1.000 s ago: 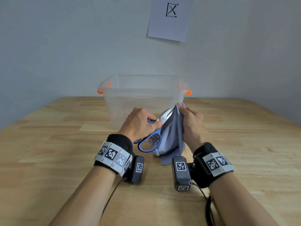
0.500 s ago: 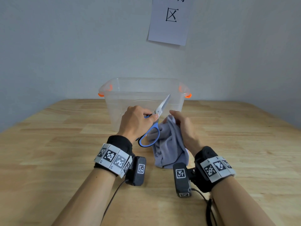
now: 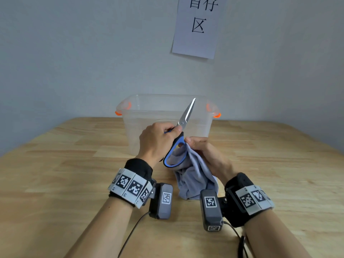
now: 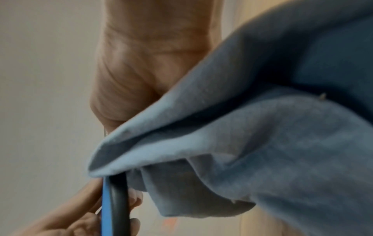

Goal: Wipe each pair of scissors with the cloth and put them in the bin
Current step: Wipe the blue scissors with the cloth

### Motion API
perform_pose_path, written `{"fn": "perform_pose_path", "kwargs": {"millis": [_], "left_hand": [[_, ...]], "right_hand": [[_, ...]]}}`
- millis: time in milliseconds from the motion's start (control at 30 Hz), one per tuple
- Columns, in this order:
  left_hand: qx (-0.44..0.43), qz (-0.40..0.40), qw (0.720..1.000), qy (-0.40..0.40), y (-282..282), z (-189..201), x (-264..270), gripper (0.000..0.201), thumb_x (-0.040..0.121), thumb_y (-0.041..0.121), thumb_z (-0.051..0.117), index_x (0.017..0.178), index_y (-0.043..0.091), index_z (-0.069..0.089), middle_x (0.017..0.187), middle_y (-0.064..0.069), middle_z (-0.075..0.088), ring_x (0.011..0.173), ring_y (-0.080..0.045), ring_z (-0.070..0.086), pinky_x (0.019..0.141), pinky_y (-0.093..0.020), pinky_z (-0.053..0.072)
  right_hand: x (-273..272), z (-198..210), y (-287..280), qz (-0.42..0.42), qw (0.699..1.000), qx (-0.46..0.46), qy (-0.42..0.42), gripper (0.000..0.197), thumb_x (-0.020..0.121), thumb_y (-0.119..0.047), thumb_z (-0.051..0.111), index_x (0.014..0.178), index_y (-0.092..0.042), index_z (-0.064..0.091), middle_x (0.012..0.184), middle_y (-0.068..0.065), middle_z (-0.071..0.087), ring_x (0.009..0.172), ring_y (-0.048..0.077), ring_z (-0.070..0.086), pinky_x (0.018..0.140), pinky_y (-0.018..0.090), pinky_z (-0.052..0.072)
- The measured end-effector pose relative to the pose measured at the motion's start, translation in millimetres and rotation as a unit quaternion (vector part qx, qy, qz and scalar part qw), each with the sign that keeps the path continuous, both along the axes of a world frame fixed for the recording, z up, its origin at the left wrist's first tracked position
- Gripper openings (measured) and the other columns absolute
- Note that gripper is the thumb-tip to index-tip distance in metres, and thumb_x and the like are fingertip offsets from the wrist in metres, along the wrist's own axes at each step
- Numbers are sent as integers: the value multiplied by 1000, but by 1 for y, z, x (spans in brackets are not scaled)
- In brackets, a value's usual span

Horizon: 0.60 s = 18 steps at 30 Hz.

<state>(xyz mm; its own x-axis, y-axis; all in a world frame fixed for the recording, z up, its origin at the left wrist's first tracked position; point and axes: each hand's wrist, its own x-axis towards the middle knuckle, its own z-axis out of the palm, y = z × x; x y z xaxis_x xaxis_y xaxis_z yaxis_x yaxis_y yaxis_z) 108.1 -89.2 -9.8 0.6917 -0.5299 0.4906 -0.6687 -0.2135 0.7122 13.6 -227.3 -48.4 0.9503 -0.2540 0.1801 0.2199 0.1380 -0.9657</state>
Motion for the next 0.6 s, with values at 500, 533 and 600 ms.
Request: {"fn": "perform_pose_path", "kwargs": {"millis": [500, 533, 600], "left_hand": [[-98, -59, 993, 1, 4, 3, 7, 40, 98, 34, 60, 77, 1, 67, 68, -20, 58, 70, -35, 50, 63, -34, 36], [-109, -74, 991, 12, 3, 4, 5, 39, 98, 34, 60, 79, 0, 68, 72, -23, 60, 68, -35, 53, 62, -37, 40], [-136, -96, 985, 41, 2, 5, 3, 35, 99, 32, 61, 83, 2, 71, 78, -26, 64, 70, -34, 60, 66, -44, 50]], "right_hand": [[1, -2, -9, 40, 998, 15, -35, 31, 89, -13, 63, 118, -5, 68, 117, 17, 69, 110, 29, 65, 97, 37, 52], [1, -2, -8, 41, 998, 23, -39, 31, 91, -15, 62, 120, -5, 67, 120, 17, 69, 112, 28, 65, 98, 37, 51], [1, -3, -6, 63, 996, 47, -41, 34, 95, -19, 54, 124, -5, 65, 127, 19, 66, 120, 29, 62, 101, 38, 48]]}}
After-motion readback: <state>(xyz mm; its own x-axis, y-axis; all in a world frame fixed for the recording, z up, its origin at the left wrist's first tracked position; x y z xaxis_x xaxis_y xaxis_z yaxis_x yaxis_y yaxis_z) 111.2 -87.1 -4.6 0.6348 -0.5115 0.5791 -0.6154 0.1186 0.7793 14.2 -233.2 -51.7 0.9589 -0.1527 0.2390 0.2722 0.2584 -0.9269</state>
